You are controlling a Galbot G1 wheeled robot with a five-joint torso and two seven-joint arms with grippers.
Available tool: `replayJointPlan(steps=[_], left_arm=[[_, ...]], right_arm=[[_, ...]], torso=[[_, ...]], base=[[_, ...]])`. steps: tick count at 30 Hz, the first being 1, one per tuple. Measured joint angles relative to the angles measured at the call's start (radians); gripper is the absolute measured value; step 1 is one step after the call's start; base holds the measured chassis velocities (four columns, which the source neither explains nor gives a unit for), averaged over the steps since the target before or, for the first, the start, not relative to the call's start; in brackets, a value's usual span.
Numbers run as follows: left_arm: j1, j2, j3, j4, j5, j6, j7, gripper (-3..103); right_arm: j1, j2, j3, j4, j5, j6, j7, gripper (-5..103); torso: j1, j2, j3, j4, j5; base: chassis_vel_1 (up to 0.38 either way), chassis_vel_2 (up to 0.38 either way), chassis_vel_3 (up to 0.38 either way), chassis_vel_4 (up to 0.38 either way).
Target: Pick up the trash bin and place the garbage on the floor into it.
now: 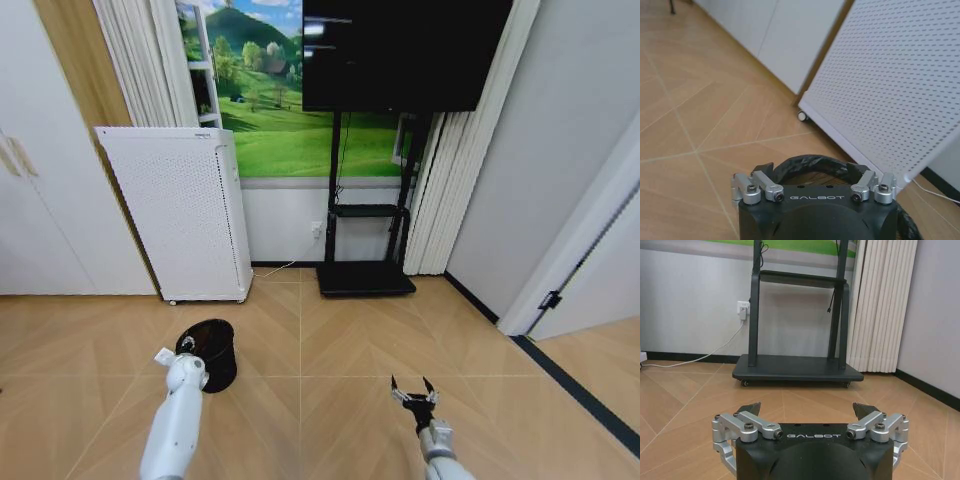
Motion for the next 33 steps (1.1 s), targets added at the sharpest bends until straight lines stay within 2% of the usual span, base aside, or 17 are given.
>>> replayJointPlan(steps=[1,2,3,4,5,6,8,9,13,14,17,21,25,33], left_arm=[[0.000,0.000,0.000,0.000,0.000,0.000,0.000,77],[0.023,-0.008,0.003,-0.042,0.051,0.011,0.037,88],[0.049,-0.014,0.006,-0.087,0.087,0.024,0.073,93],[0.049,-0.014,0.006,-0.087,0.087,0.024,0.073,93],[0.083,-0.021,0.013,-0.145,0.133,0.035,0.116,97],[0.083,-0.021,0.013,-0.145,0.133,0.035,0.116,97],[0.162,-0.041,0.027,-0.255,0.266,0.046,0.245,100],[0.162,-0.041,0.027,-0.255,0.266,0.046,0.245,100],[0.259,-0.044,0.075,-0.351,0.377,0.051,0.384,100],[0.259,-0.044,0.075,-0.351,0.377,0.051,0.384,100],[0.336,-0.041,0.136,-0.415,0.450,0.044,0.440,100],[0.401,-0.033,0.193,-0.461,0.483,0.041,0.471,100],[0.456,-0.031,0.241,-0.502,0.501,0.046,0.478,100],[0.489,-0.056,0.253,-0.528,0.538,0.064,0.467,100]], right_arm=[[0.000,0.000,0.000,0.000,0.000,0.000,0.000,100],[0.000,0.001,0.003,0.008,0.005,-0.013,-0.009,100],[0.001,0.002,0.004,0.010,0.010,-0.015,-0.012,100],[0.001,0.002,0.004,0.010,0.010,-0.015,-0.012,100],[0.003,0.004,0.004,0.011,0.013,-0.016,-0.014,100],[0.003,0.004,0.004,0.011,0.013,-0.016,-0.014,100],[0.005,0.006,0.003,0.019,0.035,-0.022,-0.014,100],[0.005,0.006,0.003,0.019,0.035,-0.022,-0.014,100],[0.007,0.010,0.002,0.035,0.078,-0.040,-0.012,100],[0.007,0.010,0.002,0.035,0.078,-0.040,-0.012,100],[0.023,0.017,0.004,0.030,0.099,-0.047,-0.007,100],[0.041,0.023,0.010,0.024,0.107,-0.051,0.003,100],[0.051,0.028,0.012,0.018,0.108,-0.052,0.008,100],[0.052,0.038,0.009,0.016,0.103,-0.051,0.015,100]], torso=[[0.000,0.000,0.000,0.0000,0.0000],[0.000,0.000,0.000,0.0000,-0.0001],[0.000,0.000,0.000,0.0000,0.0000],[0.000,0.000,0.000,0.0000,0.0000],[0.000,0.000,0.000,0.0001,0.0000],[0.000,0.000,0.000,0.0001,0.0000],[0.000,0.000,0.000,0.0001,0.0003],[0.000,0.000,0.000,0.0001,0.0003],[0.000,0.000,0.000,0.0000,0.0003],[0.000,0.000,0.000,0.0000,0.0003],[0.000,0.000,0.000,0.0000,0.0003],[0.000,0.000,0.000,0.0002,0.0000],[0.000,0.000,0.000,0.0001,-0.0002],[0.000,0.000,0.000,0.0000,0.0000]], base=[[0.000,0.000,0.000,0.000],[0.000,0.000,0.000,0.000],[0.000,0.000,0.000,0.000],[0.000,0.000,0.000,0.000],[0.000,0.000,0.000,0.000],[0.000,0.000,0.000,0.000],[0.000,0.000,0.000,0.000],[0.000,0.000,0.000,0.000],[0.000,0.000,0.000,0.000],[0.000,0.000,0.000,0.000],[0.000,0.000,0.000,0.000],[0.000,0.000,0.000,0.000],[0.000,0.000,0.000,0.000],[0.000,0.000,0.000,0.000]])
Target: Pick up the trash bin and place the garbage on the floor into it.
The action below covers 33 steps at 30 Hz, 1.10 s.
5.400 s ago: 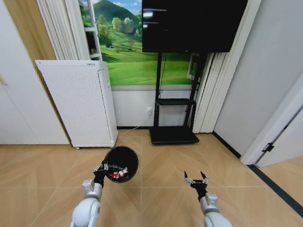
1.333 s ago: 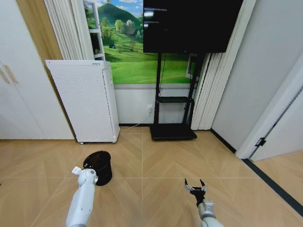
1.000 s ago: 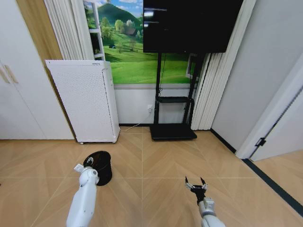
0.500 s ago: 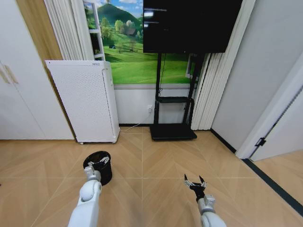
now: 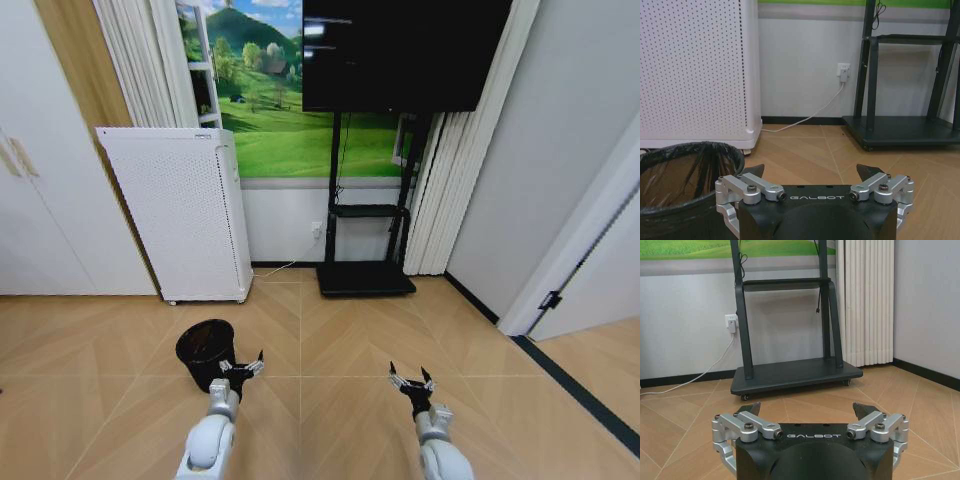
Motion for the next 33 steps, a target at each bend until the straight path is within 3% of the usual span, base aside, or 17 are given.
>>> replayJointPlan(steps=[6,9,16,23,25,28,33], left_arm=[[0.029,-0.010,0.006,-0.025,0.003,0.016,-0.013,100],[0.050,0.007,0.004,-0.059,-0.004,0.033,-0.016,100],[0.059,0.049,-0.001,-0.097,-0.056,0.049,-0.028,100],[0.061,0.100,-0.023,-0.118,-0.134,0.064,0.011,100],[0.056,0.122,-0.024,-0.129,-0.167,0.074,0.010,100],[0.058,0.225,-0.041,-0.157,-0.290,0.100,-0.012,100],[0.050,0.311,-0.075,-0.144,-0.374,0.102,-0.014,100]], right_arm=[[-0.003,0.006,-0.004,0.002,-0.003,0.005,0.009,100],[-0.009,0.015,0.001,0.028,-0.012,0.003,0.017,100],[-0.010,0.012,0.003,0.082,0.000,-0.039,0.016,100],[0.010,-0.004,0.008,0.075,0.038,-0.046,-0.111,100],[0.019,-0.003,0.013,0.070,0.038,-0.045,-0.144,100],[0.017,-0.009,0.027,0.084,0.029,-0.051,-0.169,100],[0.001,-0.016,0.058,0.104,0.027,-0.060,-0.181,100]], torso=[[0.001,0.003,0.003,0.0000,-0.0001],[0.007,0.031,0.024,0.0000,0.0000],[0.014,0.059,0.045,-0.0001,-0.0001],[0.022,0.090,0.068,0.0000,-0.0001],[0.025,0.098,0.073,0.0000,0.0000],[0.031,0.118,0.086,0.0001,0.0000],[0.037,0.135,0.097,0.0000,0.0000]], base=[[0.000,0.000,0.000,0.000],[0.000,0.000,0.000,0.000],[0.000,0.000,0.000,0.000],[0.000,0.000,0.000,0.000],[0.000,0.000,0.000,0.000],[0.000,0.000,0.000,0.000],[0.000,0.000,0.000,0.000]])
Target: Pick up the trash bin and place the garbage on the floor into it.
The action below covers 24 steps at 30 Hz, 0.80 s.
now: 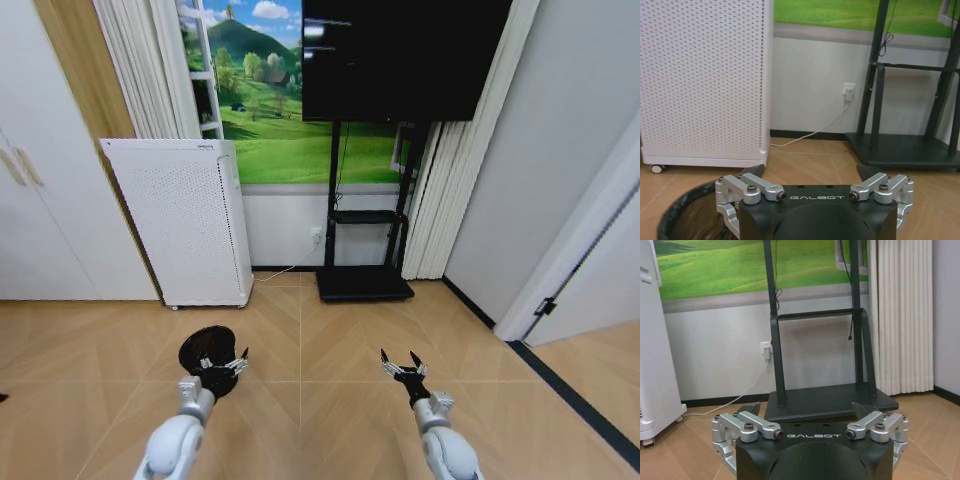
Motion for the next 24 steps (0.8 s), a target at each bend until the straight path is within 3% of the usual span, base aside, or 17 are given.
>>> replayJointPlan(steps=[6,14,19,24], left_arm=[[-0.061,0.076,-0.039,0.064,-0.089,-0.001,0.004,100],[-0.094,0.107,-0.036,0.095,-0.121,-0.001,0.033,100],[-0.103,0.116,-0.029,0.054,-0.148,0.008,0.034,100],[-0.100,0.117,-0.021,-0.003,-0.123,0.023,0.025,100]], right_arm=[[0.004,-0.027,0.038,0.028,0.018,-0.027,-0.001,100],[-0.006,-0.092,0.059,0.085,0.117,-0.083,-0.002,100],[0.002,-0.149,0.019,0.076,0.186,-0.076,-0.028,100],[0.020,-0.175,0.000,0.072,0.216,-0.061,-0.041,100]], torso=[[0.008,0.026,0.019,0.0000,-0.0001],[0.018,0.054,0.037,-0.0001,-0.0002],[0.027,0.080,0.054,0.0000,0.0003],[0.032,0.097,0.066,-0.0001,0.0004]], base=[[0.000,0.000,0.000,0.000],[0.000,0.000,0.000,0.000],[0.000,0.000,0.000,0.000],[0.000,0.000,0.000,0.000]])
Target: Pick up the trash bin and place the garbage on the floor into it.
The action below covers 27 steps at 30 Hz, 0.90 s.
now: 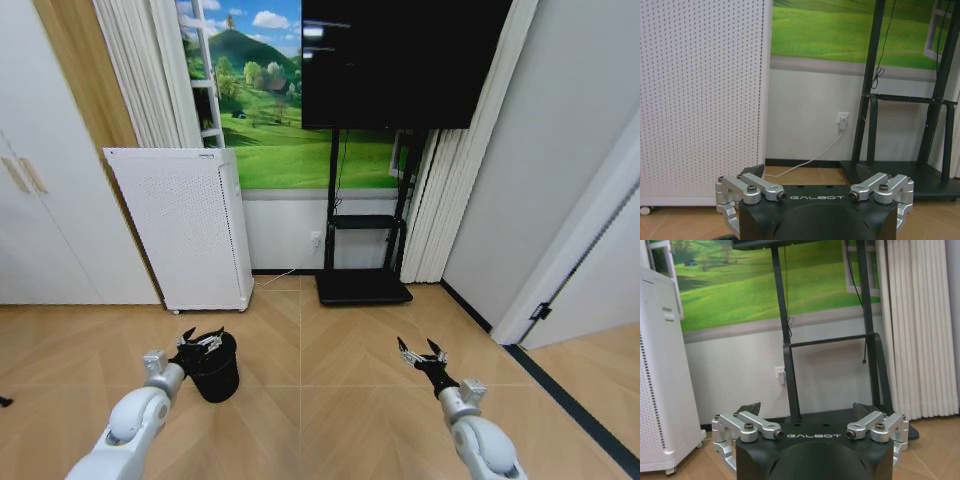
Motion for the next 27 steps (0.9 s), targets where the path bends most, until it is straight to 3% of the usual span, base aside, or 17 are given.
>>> replayJointPlan(steps=[9,12,22,27], left_arm=[[0.033,-0.002,-0.013,-0.094,0.022,0.040,-0.069,100],[0.042,0.010,-0.040,-0.111,-0.007,0.054,-0.089,100],[0.032,0.008,-0.056,-0.099,-0.036,0.058,-0.086,100],[0.026,0.013,-0.056,-0.091,0.000,0.051,-0.070,100]], right_arm=[[0.069,-0.007,-0.018,-0.060,-0.009,0.013,0.013,100],[0.079,0.009,-0.011,-0.052,-0.021,-0.007,0.063,100],[0.062,0.033,0.020,-0.019,-0.032,-0.020,0.095,100],[0.066,0.044,0.020,-0.015,-0.047,-0.019,0.095,100]], torso=[[0.012,0.031,0.019,0.0002,-0.0005],[0.019,0.051,0.032,0.0001,-0.0004],[0.034,0.090,0.057,0.0000,-0.0004],[0.040,0.108,0.068,0.0001,-0.0005]], base=[[0.000,0.000,0.000,0.000],[0.000,0.000,0.000,0.000],[0.000,0.000,0.000,0.000],[0.000,0.000,0.000,0.000]])
